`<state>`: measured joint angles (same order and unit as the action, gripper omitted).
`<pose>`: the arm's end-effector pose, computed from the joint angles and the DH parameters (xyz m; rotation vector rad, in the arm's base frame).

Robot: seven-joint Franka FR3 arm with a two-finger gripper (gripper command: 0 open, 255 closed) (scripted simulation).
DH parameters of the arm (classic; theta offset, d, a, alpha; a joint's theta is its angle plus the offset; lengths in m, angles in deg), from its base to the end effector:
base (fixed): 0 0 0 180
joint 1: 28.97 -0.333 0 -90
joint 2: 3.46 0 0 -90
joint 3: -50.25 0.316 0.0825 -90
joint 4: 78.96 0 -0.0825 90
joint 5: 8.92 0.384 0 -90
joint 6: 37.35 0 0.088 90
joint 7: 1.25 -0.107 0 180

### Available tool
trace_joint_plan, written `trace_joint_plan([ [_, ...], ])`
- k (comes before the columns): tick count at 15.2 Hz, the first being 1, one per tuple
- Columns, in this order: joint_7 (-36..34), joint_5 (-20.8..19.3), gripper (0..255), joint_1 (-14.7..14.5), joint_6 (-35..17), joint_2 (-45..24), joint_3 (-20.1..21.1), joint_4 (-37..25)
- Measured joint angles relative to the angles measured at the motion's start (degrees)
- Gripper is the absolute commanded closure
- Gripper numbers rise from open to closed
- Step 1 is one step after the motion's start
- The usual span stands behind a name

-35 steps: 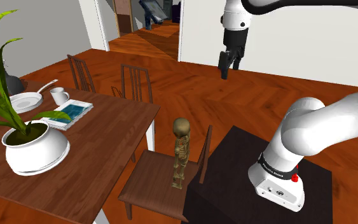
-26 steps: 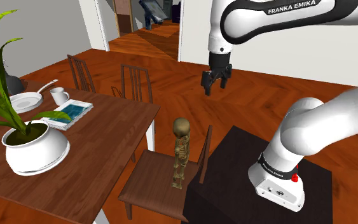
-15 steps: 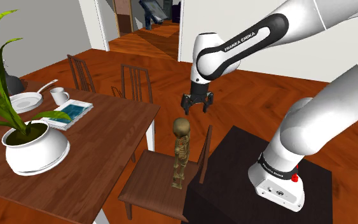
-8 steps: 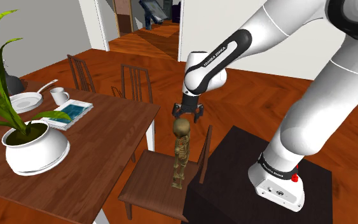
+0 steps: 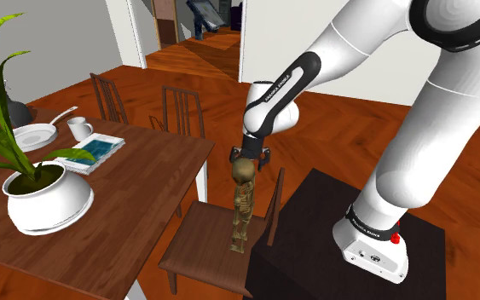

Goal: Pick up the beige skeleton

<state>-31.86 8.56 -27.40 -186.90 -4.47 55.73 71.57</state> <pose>0.4264 0.0228 0.2388 -2.8060 1.0757 0.1172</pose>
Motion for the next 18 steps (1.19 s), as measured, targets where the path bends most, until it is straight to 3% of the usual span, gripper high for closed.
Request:
trace_joint_plan([
  [10,0.14,0.06,255,0.02,-0.28,-0.22,-0.03,-0.01],
  [18,-1.86,-1.72,255,0.27,5.75,5.30,-0.20,-0.48],
])
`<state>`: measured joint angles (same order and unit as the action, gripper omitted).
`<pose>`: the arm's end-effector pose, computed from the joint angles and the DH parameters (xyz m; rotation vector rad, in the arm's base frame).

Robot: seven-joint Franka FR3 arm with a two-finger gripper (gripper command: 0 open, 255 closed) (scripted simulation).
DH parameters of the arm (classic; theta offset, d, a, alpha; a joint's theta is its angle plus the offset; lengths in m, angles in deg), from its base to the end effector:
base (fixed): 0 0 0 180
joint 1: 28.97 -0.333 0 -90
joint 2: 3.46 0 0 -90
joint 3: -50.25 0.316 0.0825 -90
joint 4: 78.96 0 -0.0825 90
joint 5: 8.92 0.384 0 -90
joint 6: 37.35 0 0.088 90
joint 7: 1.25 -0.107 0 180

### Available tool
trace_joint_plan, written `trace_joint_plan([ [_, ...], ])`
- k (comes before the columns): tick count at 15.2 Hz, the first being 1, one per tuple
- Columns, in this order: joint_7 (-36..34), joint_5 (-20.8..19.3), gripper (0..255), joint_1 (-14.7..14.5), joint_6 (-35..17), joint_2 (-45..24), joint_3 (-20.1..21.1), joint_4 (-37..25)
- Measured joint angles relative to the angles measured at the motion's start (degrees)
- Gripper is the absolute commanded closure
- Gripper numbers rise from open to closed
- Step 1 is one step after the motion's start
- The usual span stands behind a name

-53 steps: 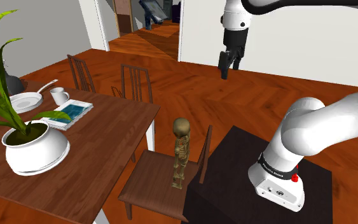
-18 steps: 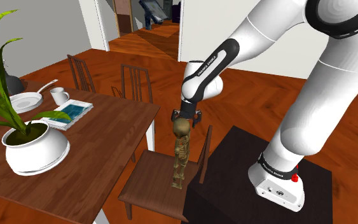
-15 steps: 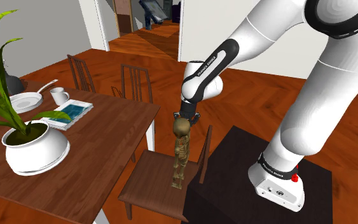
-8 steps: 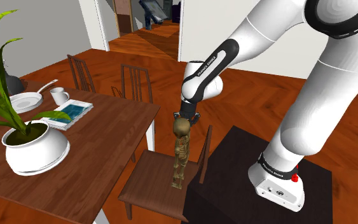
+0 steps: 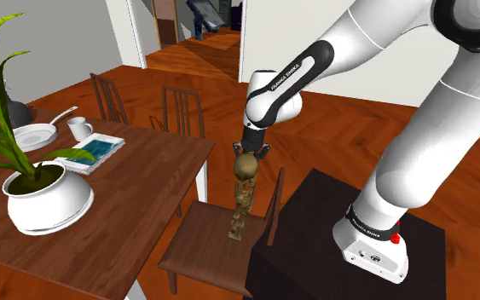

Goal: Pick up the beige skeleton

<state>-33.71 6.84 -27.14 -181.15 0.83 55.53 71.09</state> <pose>0.4263 0.0230 0.2730 -2.8066 1.0755 0.1182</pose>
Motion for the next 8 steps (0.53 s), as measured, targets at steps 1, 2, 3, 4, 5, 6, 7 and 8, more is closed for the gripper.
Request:
trace_joint_plan([
  [1,-0.28,-0.21,255,0.03,0.88,0.77,0.00,-0.12],
  [2,-0.46,-0.41,255,0.09,1.74,1.53,-0.04,-0.24],
  [3,-0.79,-0.59,255,0.09,2.65,2.40,0.00,-0.30],
  [4,-0.93,-0.83,255,0.20,3.67,3.21,-0.09,-0.51],
  [5,-1.18,-0.95,255,0.19,4.34,3.75,-0.05,-0.65],
  [6,-1.29,-1.18,255,0.31,5.30,4.45,-0.15,-0.90],
  [7,-1.42,-1.35,255,0.39,6.18,5.05,-0.21,-1.17],
  [8,-1.53,-1.47,255,0.43,6.77,5.45,-0.23,-1.35],
])
